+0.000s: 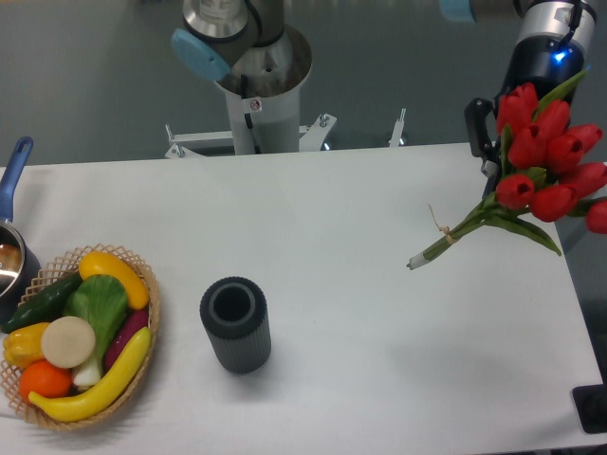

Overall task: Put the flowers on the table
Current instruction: 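Hold the red tulip bunch by the stems with the gripper, shifting slightly, then carry the tulips toward the table center and lower them onto the table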

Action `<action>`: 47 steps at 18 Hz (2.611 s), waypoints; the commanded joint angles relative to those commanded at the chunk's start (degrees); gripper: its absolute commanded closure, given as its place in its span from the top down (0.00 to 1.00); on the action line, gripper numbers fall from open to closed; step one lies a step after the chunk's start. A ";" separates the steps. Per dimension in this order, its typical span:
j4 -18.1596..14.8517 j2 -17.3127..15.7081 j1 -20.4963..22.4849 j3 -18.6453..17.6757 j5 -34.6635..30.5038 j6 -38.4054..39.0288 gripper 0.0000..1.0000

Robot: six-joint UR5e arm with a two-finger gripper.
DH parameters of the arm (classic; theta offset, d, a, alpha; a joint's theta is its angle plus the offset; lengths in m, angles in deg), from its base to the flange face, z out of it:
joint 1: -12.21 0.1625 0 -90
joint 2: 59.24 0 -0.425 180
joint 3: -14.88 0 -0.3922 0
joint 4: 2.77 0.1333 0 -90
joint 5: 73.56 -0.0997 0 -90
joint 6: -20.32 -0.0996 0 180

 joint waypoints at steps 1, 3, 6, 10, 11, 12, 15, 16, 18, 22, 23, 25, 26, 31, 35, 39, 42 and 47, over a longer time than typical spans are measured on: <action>0.00 0.00 0.00 -0.17 0.00 -0.09 0.34; 0.00 -0.18 -0.09 -0.70 0.00 -0.09 0.34; 0.00 -0.18 -0.17 -0.61 -0.09 0.09 0.34; 0.00 -0.26 -0.26 -0.70 -0.09 0.44 0.34; 0.00 -0.35 -0.26 -0.79 -0.09 0.44 0.34; 0.00 -0.35 -0.35 -0.88 -0.09 0.44 0.34; 0.00 -0.44 -0.62 -0.97 -0.17 0.09 0.33; 0.00 -0.44 -0.70 -0.88 -0.26 0.09 0.33; 0.00 -0.61 -0.88 -0.97 -0.52 0.09 0.33; 0.00 -0.97 -1.05 -0.53 -6.48 0.00 0.33; 0.09 -1.40 -1.66 -0.61 -9.11 -0.09 0.33; 0.09 -2.11 -2.98 -0.79 -14.82 -0.09 0.33; 0.09 -2.28 -3.77 -0.70 -17.81 -0.09 0.33; -0.18 -2.37 -8.34 -0.70 -33.90 -0.17 0.33; -0.26 -1.85 -12.82 -0.44 -43.57 -0.26 0.33; -0.26 0.96 -17.65 0.17 -51.92 -2.45 0.33; -0.35 3.68 -20.82 0.44 -58.16 -2.98 0.33; -0.79 12.11 -27.68 0.53 -74.33 -5.01 0.33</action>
